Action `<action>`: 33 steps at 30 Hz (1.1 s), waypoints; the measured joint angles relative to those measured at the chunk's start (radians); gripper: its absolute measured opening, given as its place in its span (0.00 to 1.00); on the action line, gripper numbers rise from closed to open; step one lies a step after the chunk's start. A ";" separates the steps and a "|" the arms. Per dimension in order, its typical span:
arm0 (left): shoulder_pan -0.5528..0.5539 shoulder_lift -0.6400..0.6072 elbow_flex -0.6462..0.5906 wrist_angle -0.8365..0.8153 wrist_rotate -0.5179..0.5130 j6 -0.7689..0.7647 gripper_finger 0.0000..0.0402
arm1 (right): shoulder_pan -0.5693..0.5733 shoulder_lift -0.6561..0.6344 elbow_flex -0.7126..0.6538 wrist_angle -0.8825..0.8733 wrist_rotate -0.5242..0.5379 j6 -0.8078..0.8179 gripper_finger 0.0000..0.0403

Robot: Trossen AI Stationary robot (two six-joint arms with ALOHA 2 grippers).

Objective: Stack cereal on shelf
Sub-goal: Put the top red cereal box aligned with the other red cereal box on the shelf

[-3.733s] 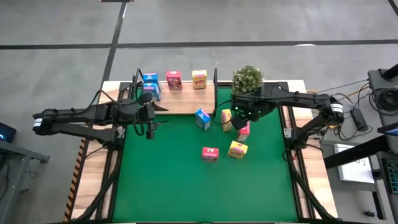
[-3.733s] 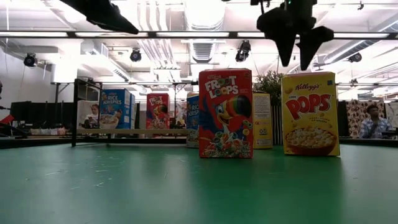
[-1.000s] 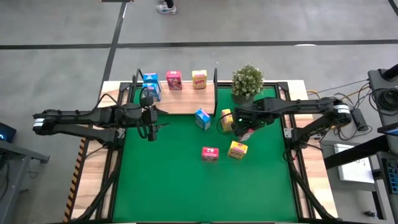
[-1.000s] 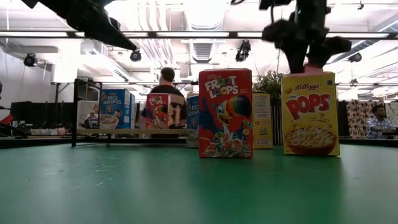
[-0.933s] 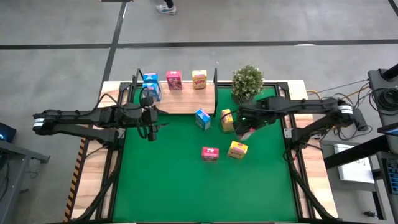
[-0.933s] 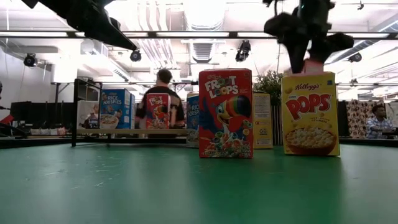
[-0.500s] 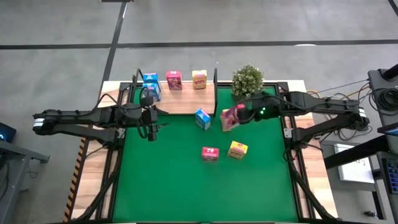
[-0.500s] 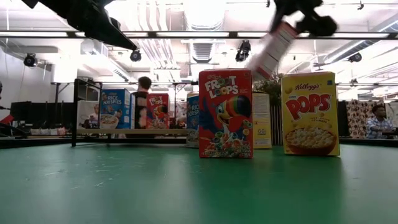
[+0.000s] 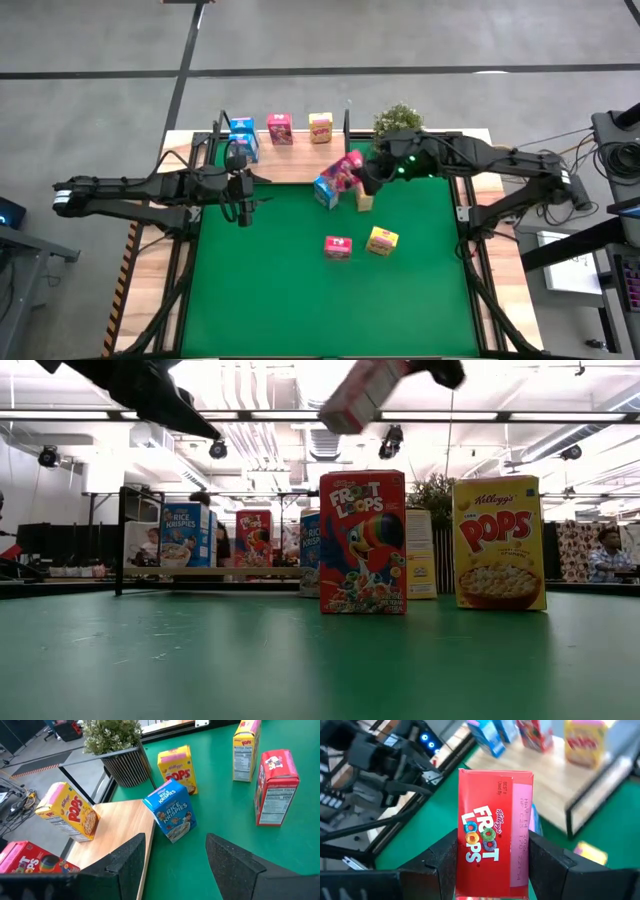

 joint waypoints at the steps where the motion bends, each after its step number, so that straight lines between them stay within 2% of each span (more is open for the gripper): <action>1: 0.000 -0.001 0.000 0.004 0.000 0.000 0.48 | -0.004 0.026 0.038 -0.011 0.000 -0.027 0.46; 7: 0.000 -0.036 -0.007 0.022 0.014 0.007 0.48 | -0.038 0.208 0.283 -0.156 -0.001 -0.184 0.46; 13: 0.000 -0.137 -0.041 0.044 0.019 0.006 0.48 | -0.082 0.399 0.536 -0.285 -0.003 -0.352 0.46; 21: 0.000 -0.247 -0.090 0.087 0.014 0.012 0.48 | -0.134 0.631 0.812 -0.311 -0.010 -0.582 0.46; 28: 0.000 -0.270 -0.092 0.090 0.011 0.011 0.48 | -0.170 0.744 0.822 -0.215 -0.056 -0.780 0.46; 33: 0.000 -0.264 -0.092 0.090 0.011 0.011 0.48 | -0.185 0.845 0.822 -0.173 -0.051 -0.914 0.46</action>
